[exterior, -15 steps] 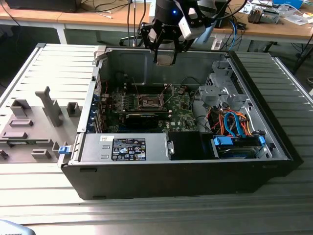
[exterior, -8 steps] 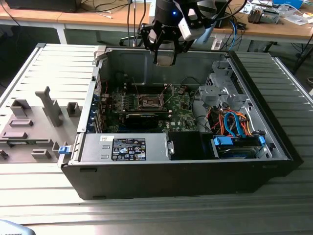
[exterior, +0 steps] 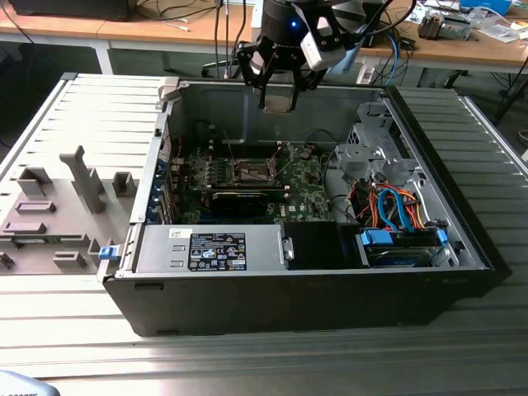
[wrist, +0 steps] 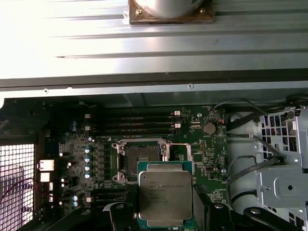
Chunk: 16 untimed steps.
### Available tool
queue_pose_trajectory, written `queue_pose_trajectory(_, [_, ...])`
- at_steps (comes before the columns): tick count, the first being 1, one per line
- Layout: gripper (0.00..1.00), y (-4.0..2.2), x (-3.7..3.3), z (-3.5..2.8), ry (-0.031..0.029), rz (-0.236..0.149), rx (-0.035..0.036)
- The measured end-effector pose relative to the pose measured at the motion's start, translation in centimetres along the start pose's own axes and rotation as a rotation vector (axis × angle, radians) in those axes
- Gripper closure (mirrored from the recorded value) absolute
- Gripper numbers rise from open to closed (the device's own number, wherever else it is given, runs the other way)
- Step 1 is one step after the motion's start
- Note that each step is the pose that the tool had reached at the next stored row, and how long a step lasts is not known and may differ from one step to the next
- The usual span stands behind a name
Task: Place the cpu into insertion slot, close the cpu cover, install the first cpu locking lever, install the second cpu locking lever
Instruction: 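Place the cpu into insertion slot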
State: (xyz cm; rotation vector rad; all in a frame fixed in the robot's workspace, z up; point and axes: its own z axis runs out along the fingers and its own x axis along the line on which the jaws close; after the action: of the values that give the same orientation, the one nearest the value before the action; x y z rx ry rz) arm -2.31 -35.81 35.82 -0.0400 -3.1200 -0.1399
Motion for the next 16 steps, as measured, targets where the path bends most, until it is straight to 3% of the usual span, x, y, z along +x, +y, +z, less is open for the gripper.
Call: queue_pose_trajectory(16, [0.46,-0.03,-0.01,0.37,0.0000,0.000,0.0000])
